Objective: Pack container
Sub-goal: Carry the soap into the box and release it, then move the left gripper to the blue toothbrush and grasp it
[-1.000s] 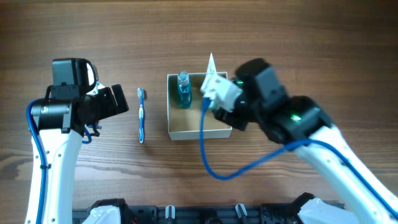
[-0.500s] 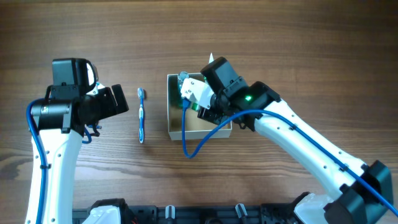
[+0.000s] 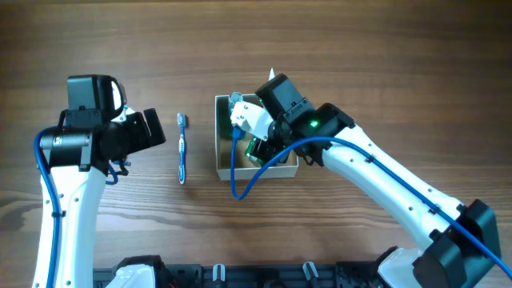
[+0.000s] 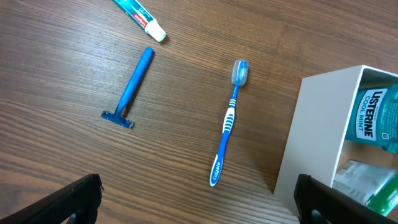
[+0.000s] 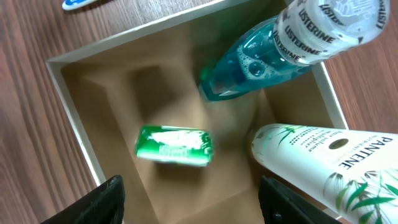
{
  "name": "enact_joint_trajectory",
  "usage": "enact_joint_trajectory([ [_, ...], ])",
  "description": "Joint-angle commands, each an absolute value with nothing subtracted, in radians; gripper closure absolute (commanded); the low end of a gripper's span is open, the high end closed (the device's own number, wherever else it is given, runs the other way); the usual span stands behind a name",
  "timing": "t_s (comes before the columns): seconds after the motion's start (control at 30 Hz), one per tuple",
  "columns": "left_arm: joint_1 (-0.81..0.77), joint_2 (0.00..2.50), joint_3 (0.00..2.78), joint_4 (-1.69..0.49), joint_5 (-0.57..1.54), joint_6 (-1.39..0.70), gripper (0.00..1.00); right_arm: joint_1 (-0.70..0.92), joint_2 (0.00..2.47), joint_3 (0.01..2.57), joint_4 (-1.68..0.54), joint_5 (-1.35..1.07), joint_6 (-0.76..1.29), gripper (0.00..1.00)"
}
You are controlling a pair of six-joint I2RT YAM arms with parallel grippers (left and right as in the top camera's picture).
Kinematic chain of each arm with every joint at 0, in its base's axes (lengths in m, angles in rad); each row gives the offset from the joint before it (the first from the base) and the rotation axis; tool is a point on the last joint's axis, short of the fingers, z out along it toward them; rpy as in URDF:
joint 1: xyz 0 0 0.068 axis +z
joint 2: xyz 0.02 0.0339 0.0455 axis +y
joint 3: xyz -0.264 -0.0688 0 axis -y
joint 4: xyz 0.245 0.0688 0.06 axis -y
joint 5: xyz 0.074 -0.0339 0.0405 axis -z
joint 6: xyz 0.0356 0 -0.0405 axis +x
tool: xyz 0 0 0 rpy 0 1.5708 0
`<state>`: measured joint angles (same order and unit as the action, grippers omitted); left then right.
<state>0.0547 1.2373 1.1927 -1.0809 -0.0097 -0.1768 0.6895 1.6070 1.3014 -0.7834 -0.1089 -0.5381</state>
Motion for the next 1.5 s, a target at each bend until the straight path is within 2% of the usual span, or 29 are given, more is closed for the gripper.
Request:
enact_joint_trajectory([
  [0.0, 0.062, 1.24, 1.211, -1.082, 0.003, -0.165, 0.0, 0.693, 1.492, 1.313, -0.777, -0.117, -0.459, 0.29],
  [0.07, 0.062, 1.24, 1.211, -1.082, 0.003, -0.165, 0.0, 0.693, 1.441, 1.313, -0.77, -0.069, -0.398, 0.3],
  [0.17, 0.062, 1.24, 1.211, -1.081, 0.003, -0.164, 0.0, 0.689, 1.319, 1.313, -0.754, 0.159, -0.156, 0.31],
  [0.27, 0.062, 1.24, 1.211, -1.08, 0.003, -0.164, 0.0, 0.646, 1.236, 1.313, -0.775, 0.383, 0.147, 0.21],
  [0.33, 0.062, 1.24, 1.211, -1.072, 0.004, -0.165, 0.0, 0.585, 1.203, 1.312, -0.81, 0.398, 0.277, 0.21],
  [0.5, 0.062, 1.24, 1.211, -1.043, 0.119, -0.165, 0.0, 0.349, 1.229, 1.298, -0.93, 0.254, 0.5, 0.16],
  [0.7, 0.002, 1.293, 1.211, -1.04, 0.078, -0.237, 0.0, 0.229, 1.32, 1.249, -0.933, 0.088, 0.496, 0.15],
  [1.13, -0.095, 1.715, 1.211, -1.035, 0.052, -0.331, 0.0, 0.227, 1.46, 1.249, -0.929, 0.062, 0.471, 0.14],
  [1.47, -0.096, 1.901, 1.211, -0.945, -0.001, -0.329, 0.01, 0.227, 1.464, 1.249, -0.926, 0.062, 0.47, 0.14],
])
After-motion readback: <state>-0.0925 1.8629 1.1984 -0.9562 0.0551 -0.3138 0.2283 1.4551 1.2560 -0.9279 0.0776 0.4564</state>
